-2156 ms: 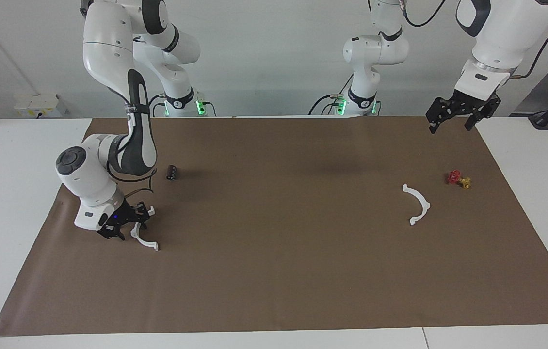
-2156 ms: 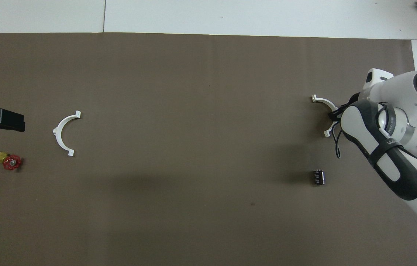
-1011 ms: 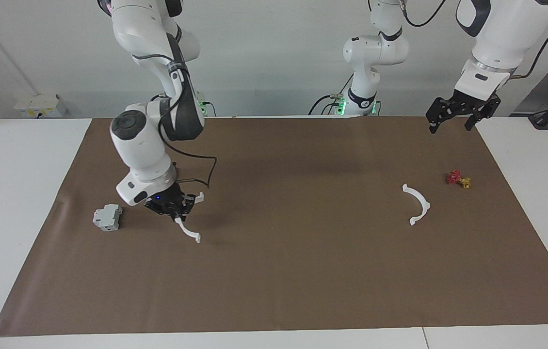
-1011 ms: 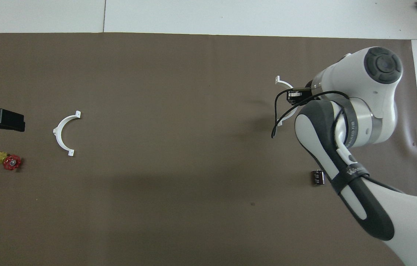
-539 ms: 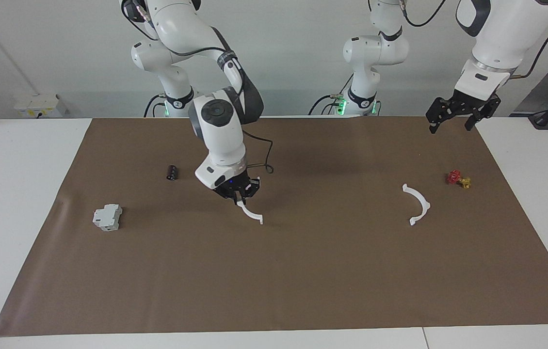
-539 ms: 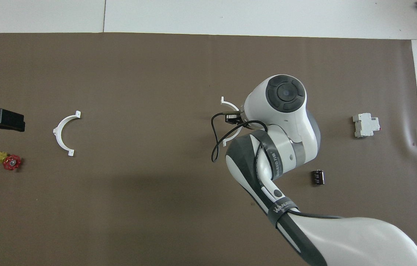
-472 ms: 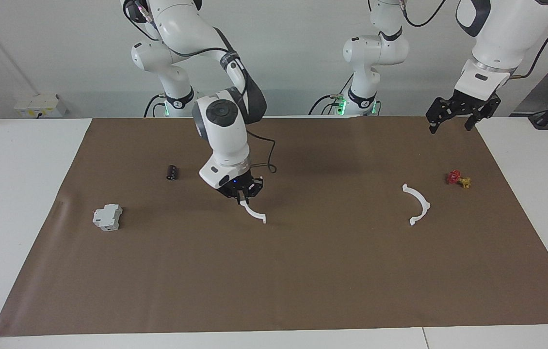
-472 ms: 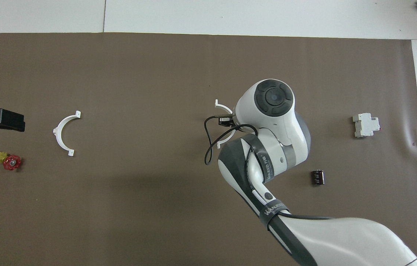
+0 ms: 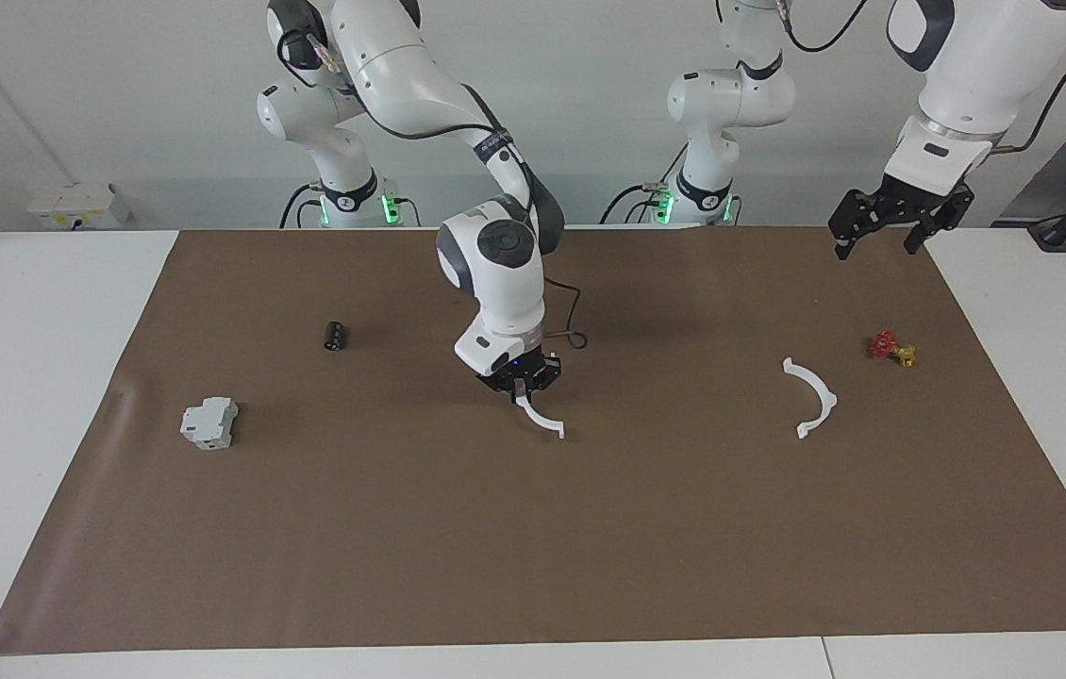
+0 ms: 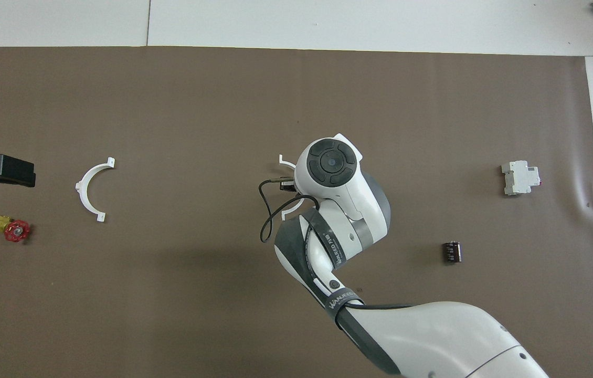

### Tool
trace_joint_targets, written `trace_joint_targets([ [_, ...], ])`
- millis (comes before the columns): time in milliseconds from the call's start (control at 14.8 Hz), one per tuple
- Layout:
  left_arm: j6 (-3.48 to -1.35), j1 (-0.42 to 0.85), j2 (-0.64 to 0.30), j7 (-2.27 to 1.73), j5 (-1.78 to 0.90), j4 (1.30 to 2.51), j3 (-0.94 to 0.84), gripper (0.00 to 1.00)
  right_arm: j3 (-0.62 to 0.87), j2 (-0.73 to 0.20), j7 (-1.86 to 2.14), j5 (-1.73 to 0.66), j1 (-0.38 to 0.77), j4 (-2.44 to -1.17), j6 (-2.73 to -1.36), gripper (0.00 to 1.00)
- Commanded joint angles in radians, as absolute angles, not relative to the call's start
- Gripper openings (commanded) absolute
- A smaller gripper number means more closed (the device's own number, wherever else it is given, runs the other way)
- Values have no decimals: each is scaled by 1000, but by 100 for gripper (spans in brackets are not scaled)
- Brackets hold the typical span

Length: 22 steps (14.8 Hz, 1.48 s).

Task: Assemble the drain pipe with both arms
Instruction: 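Carry the white half-ring with the right gripper to the table center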

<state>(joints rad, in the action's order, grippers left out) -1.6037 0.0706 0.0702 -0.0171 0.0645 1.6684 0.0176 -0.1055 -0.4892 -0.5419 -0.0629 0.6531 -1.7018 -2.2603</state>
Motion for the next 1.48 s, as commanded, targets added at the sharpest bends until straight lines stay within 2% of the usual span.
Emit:
trace_joint_targets([
  [0, -1623, 55, 100, -5, 48, 1704, 8, 100, -109, -511, -566, -34, 673, -1690, -2287, 0],
  [472, -1624, 57, 100, -5, 48, 1704, 8, 100, -109, -511, -574, -35, 683, -1736, -2335, 0],
  [1280, -1624, 57, 100, -5, 48, 1706, 8, 100, -109, -503, -643, -35, 696, -1761, -2332, 0],
  [1348, -1624, 57, 100, -5, 48, 1706, 8, 100, -109, -503, -643, -35, 696, -1761, -2332, 11],
  [1415, -1624, 57, 100, -5, 48, 1704, 8, 100, -109, -503, -643, -35, 696, -1761, -2332, 17],
])
